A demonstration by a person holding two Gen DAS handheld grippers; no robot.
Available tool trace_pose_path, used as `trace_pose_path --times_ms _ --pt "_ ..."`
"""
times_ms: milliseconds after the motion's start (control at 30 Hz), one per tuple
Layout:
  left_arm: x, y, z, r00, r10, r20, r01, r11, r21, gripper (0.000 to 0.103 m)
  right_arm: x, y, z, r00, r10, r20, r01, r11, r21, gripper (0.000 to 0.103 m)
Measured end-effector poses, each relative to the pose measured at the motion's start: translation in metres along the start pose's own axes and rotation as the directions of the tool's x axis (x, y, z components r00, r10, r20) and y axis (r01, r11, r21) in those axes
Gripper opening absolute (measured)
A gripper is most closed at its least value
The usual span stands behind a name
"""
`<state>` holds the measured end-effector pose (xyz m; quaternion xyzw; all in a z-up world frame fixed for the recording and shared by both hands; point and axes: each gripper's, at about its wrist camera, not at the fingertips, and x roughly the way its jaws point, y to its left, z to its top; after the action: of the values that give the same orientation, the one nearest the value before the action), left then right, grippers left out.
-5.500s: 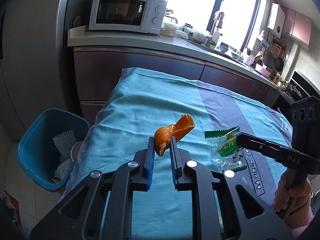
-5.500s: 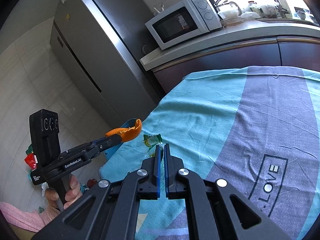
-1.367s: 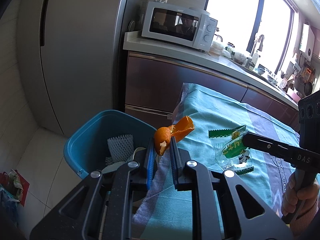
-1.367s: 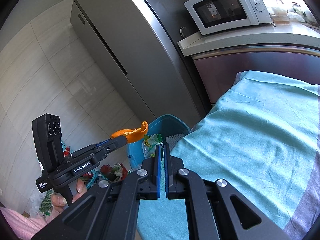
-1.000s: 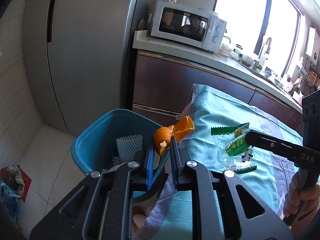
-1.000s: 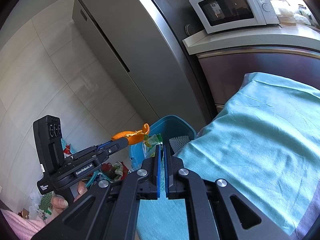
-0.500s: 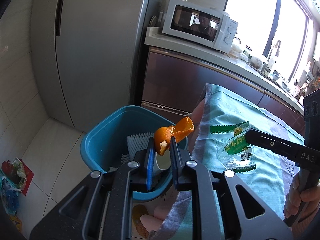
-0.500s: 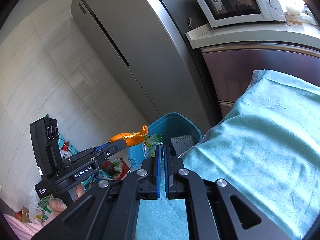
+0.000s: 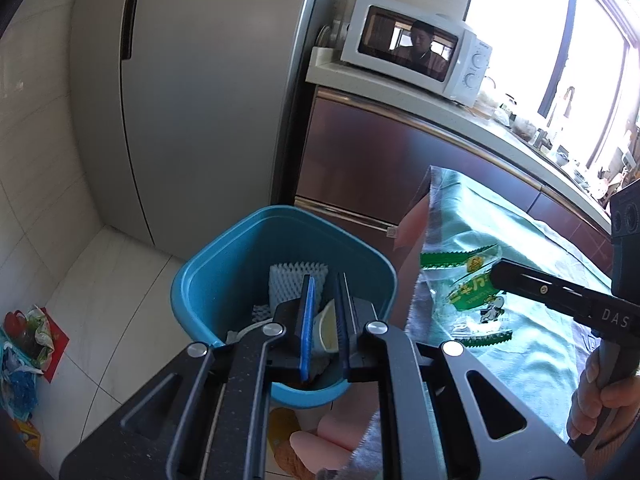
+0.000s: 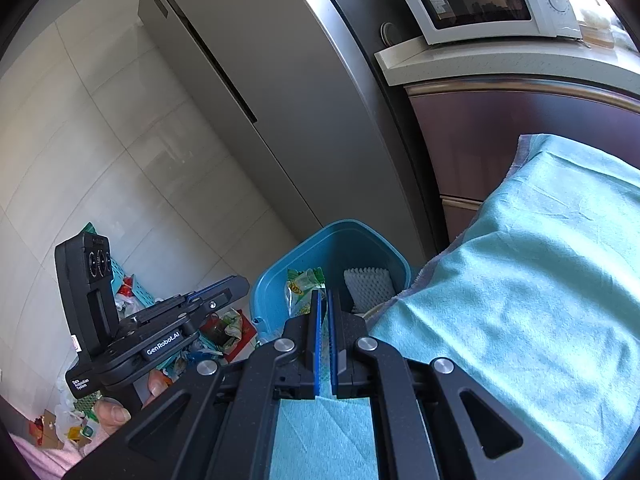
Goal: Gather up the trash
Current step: 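Open the left gripper to drop the peel while the right drops the wrapper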
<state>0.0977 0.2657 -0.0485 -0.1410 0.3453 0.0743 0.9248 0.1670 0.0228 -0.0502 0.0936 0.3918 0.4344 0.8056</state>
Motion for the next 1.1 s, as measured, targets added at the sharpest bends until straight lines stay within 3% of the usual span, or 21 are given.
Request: trace_pose_path --times_ms 367,600,800,1100 --pt "0.008 0.012 -0.008 1.000 0.003 -0.018 -0.004 0.999 -0.032 0.011 0.044 -0.001 0.009 0.997 -0.037 -0.063 0.038 0.999 0.016 0.002" --pt "0.009 0.017 -0.011 1.000 0.007 -0.021 -0.008 0.999 -0.046 0.018 0.074 -0.007 0.014 0.992 -0.053 -0.115 0.059 0.997 0.050 0.005" --pt "0.012 0.020 -0.011 1.000 0.008 -0.023 -0.009 0.998 -0.058 0.025 0.082 -0.008 0.014 0.989 -0.067 -0.135 0.075 0.996 0.053 0.019" --pt "0.011 0.021 -0.015 1.000 0.003 -0.023 -0.004 0.998 -0.064 0.030 0.081 -0.009 0.013 0.989 -0.060 -0.132 0.069 0.996 0.061 0.033"
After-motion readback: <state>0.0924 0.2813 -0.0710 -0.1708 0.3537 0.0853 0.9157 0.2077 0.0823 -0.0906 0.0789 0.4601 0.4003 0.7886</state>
